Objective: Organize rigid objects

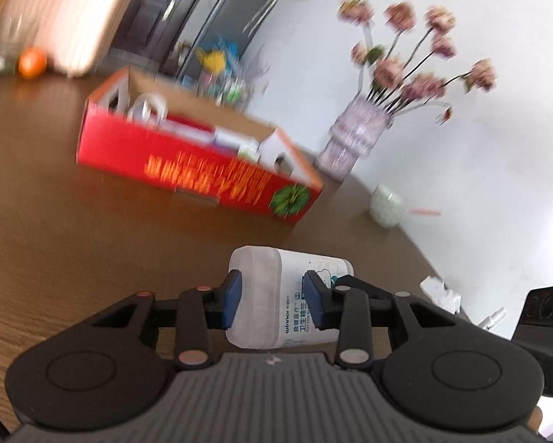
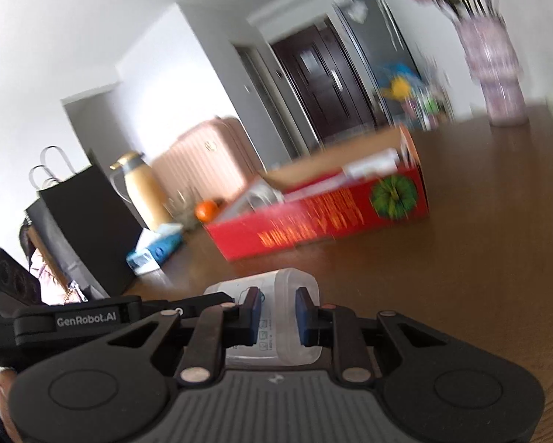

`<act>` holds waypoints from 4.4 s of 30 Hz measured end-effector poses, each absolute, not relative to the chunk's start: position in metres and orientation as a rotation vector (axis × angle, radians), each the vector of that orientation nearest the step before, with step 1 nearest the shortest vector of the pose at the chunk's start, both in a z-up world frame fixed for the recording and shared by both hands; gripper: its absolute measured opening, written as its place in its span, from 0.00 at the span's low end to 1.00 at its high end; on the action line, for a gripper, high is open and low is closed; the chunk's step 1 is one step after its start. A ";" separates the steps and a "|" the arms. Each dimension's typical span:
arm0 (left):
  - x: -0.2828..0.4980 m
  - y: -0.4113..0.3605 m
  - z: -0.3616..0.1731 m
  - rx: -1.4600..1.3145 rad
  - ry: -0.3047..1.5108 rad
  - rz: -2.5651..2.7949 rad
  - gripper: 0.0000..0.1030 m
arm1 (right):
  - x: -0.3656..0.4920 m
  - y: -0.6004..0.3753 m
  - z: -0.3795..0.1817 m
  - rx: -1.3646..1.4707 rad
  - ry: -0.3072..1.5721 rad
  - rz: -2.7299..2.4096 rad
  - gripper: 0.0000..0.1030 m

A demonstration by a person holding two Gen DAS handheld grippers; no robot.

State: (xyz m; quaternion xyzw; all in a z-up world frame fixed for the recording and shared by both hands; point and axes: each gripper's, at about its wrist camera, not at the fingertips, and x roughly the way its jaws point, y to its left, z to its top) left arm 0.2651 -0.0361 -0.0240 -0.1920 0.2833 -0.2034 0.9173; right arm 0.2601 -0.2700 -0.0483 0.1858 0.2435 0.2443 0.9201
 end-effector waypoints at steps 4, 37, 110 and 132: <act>0.234 -0.035 0.004 -0.374 0.454 -0.413 0.36 | 0.228 -0.259 -0.022 0.296 0.375 0.499 0.19; 0.193 -0.048 0.232 -0.121 -0.129 -0.460 0.36 | 0.192 -0.240 0.219 0.116 -0.187 0.474 0.19; 0.558 -0.005 0.027 -0.188 0.767 -0.336 0.70 | 0.607 -0.221 0.001 0.232 0.777 0.465 0.45; 0.364 -0.004 0.179 0.026 0.303 -0.208 1.00 | 0.421 -0.243 0.175 0.131 0.369 0.363 0.85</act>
